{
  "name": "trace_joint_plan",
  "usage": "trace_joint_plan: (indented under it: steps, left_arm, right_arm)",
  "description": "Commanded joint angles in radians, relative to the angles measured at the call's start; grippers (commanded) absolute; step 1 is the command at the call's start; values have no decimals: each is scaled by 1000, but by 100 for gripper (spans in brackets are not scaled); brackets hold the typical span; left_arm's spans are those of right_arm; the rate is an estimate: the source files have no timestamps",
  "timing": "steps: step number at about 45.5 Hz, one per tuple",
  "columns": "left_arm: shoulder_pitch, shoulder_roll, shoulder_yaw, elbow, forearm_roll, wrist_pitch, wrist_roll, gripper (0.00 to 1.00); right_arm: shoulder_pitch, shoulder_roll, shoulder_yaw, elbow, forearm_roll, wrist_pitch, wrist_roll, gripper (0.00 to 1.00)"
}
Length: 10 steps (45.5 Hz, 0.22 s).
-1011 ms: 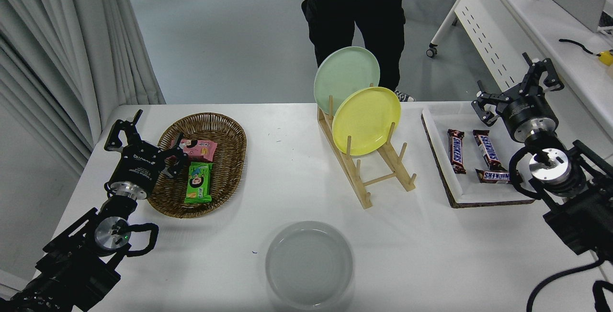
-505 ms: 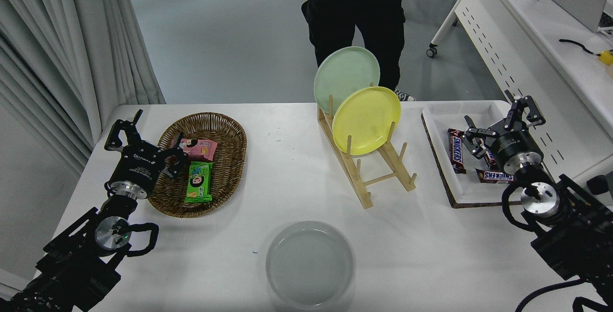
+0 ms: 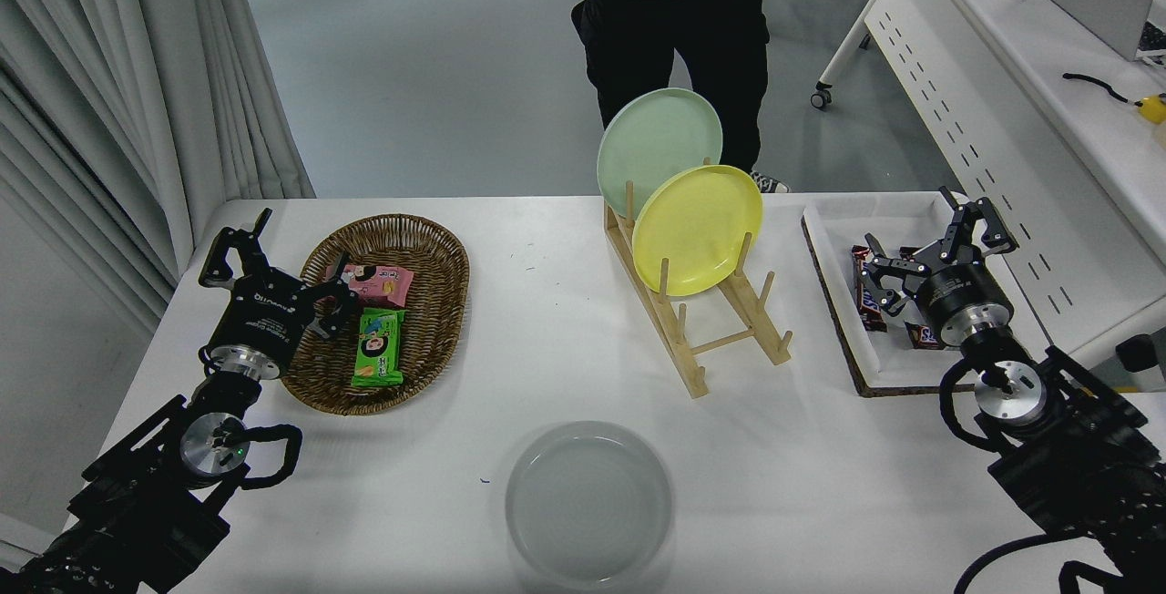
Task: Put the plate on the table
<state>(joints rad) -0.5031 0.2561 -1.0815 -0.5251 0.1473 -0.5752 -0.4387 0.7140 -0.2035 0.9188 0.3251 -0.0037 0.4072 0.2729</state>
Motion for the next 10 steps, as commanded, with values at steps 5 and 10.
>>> trace_joint_plan:
  steps: [5, 10]
  left_arm:
    - [0, 0, 0, 1, 1, 0, 0, 100]
    - [0, 0, 0, -1, 0, 0, 0, 100]
  right_arm:
    - [12, 7, -38, -1, 1, 4, 3, 100]
    - [13, 9, -44, 0, -1, 4, 3, 100]
